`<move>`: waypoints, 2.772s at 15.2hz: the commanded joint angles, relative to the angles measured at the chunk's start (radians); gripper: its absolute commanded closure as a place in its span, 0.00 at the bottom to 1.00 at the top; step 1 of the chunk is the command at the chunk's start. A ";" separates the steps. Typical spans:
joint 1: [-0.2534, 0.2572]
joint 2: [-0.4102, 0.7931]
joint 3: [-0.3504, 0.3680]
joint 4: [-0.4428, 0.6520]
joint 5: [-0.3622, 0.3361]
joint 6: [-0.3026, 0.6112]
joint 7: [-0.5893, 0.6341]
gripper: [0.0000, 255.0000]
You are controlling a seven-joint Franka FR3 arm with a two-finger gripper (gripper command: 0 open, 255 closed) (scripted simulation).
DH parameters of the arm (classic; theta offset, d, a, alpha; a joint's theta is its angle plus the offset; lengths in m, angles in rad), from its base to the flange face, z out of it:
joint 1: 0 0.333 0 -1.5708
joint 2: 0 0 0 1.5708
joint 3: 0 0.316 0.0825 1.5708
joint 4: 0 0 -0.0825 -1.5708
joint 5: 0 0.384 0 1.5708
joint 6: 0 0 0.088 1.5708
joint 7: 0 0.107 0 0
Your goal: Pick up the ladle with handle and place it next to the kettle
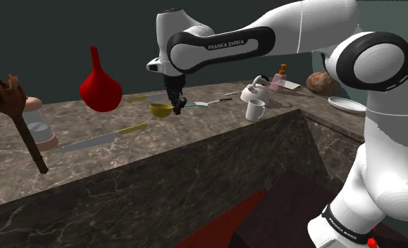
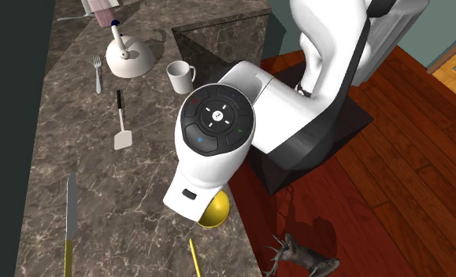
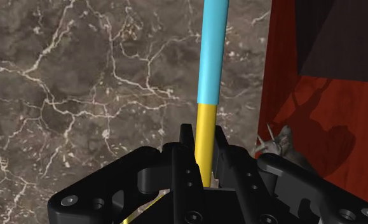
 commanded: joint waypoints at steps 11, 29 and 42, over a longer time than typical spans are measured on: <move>0.008 0.005 0.002 0.168 0.006 -0.161 -0.029 1.00; -0.062 -0.076 -0.022 0.217 0.025 -0.270 -0.146 1.00; -0.247 -0.267 -0.128 -0.057 0.067 -0.138 -0.413 1.00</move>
